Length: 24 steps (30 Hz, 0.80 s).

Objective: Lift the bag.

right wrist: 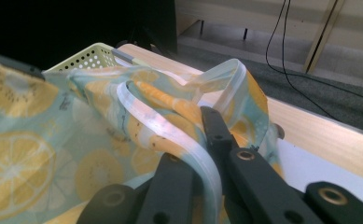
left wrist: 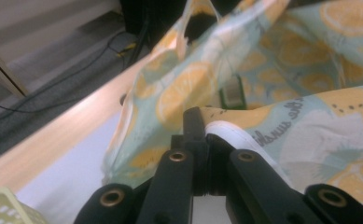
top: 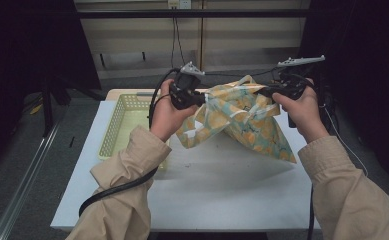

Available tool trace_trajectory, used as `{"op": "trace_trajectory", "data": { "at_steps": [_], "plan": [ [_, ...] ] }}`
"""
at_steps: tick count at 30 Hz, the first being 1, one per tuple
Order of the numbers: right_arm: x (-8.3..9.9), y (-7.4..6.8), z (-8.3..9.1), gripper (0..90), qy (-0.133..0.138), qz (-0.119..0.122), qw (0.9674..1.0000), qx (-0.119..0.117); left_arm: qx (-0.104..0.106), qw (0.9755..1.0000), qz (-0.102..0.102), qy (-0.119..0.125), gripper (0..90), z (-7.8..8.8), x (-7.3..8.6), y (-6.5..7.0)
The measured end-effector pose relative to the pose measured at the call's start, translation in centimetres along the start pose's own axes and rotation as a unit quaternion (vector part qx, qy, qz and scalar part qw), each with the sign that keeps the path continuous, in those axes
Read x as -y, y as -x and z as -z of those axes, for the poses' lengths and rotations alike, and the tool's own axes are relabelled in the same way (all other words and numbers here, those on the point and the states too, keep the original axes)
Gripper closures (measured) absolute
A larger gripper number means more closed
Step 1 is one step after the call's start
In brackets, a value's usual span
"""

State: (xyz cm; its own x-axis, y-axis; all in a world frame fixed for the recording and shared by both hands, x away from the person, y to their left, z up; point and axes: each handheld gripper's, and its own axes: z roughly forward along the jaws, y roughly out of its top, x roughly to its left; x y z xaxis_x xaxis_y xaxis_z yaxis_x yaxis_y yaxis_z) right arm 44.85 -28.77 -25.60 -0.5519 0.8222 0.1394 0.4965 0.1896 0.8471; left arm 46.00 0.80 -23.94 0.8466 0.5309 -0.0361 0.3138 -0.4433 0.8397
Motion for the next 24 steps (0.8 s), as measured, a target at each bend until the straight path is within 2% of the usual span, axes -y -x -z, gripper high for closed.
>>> {"op": "trace_trajectory", "data": {
  "at_steps": [3, 5, 10, 15, 17, 20, 24],
  "plan": [
    [-0.6, -0.2, 0.2, 90.0, 0.007, 0.001, 1.0000, 0.000, -0.005, 0.9999, -0.009, 0.004, 90.0, 0.6, -1.3, -0.1],
    [-0.7, -0.3, 0.1, 90.0, 0.008, 0.002, 1.0000, -0.004, -0.003, 0.9999, -0.010, 0.000, 90.0, 0.7, -1.3, -0.3],
    [0.1, -0.6, -0.7, 90.0, 0.002, -0.002, 0.9999, -0.015, 0.004, 0.9999, 0.006, -0.010, 90.0, 0.4, 0.1, -0.9],
    [0.7, -1.2, -1.5, 90.0, -0.005, -0.008, 0.9994, -0.034, 0.008, 0.9997, -0.002, -0.022, 89.9, 1.2, 1.1, -1.0],
    [0.8, -1.9, -1.9, 90.0, -0.008, -0.005, 0.9991, -0.041, 0.009, 0.9997, 0.002, -0.022, 89.8, 1.7, 1.6, -1.0],
    [0.9, -2.9, -2.4, 90.0, -0.011, -0.001, 0.9985, -0.053, 0.011, 0.9997, -0.003, -0.021, 89.4, 2.6, 2.3, -0.7],
    [1.2, -4.7, -3.1, 89.9, -0.018, 0.009, 0.9972, -0.072, 0.018, 0.9994, -0.002, -0.029, 88.5, 3.3, 3.3, -0.6]
  ]
}}
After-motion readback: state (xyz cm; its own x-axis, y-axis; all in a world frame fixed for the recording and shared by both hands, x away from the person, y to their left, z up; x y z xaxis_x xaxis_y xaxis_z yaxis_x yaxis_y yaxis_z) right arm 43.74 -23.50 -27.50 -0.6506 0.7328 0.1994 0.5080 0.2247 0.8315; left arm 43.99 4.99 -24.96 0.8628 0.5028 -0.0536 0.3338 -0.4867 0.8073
